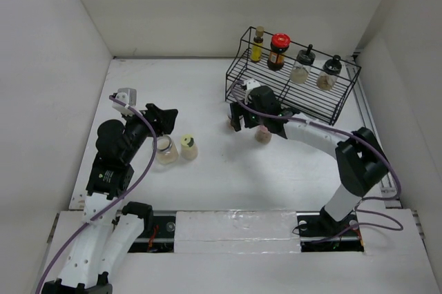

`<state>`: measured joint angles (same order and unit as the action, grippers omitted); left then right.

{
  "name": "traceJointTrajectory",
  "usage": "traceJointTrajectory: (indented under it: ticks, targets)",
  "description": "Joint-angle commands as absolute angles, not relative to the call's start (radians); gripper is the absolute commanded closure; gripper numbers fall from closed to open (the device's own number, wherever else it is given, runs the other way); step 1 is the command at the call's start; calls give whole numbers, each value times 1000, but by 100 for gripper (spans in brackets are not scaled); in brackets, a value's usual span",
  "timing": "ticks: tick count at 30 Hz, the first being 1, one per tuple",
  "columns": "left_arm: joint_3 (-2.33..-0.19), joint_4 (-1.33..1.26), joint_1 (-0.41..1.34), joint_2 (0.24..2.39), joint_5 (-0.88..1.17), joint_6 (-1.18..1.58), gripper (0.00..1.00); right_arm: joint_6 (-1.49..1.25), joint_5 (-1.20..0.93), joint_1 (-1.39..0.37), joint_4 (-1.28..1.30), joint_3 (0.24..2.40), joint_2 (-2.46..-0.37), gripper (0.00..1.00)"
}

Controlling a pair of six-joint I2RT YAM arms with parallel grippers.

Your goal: Organize the condiment bottles

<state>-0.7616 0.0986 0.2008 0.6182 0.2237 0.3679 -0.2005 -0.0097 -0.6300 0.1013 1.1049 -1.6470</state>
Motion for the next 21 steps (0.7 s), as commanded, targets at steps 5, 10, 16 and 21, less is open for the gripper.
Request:
traceJointTrajectory:
  ticks: [5, 10, 16, 21]
  targets:
    - [-779, 75, 195, 607, 225, 365, 34, -183, 98, -638, 28, 1226, -1755, 10]
    - [-779, 75, 195, 607, 235, 365, 34, -183, 132, -647, 18, 1278, -1831, 19]
    - [-779, 75, 195, 617, 235, 365, 34, -173, 169, -681, -6, 1299, -1850, 32]
    - [-779, 75, 195, 617, 244, 365, 34, -164, 204, -690, -6, 1308, -1850, 45]
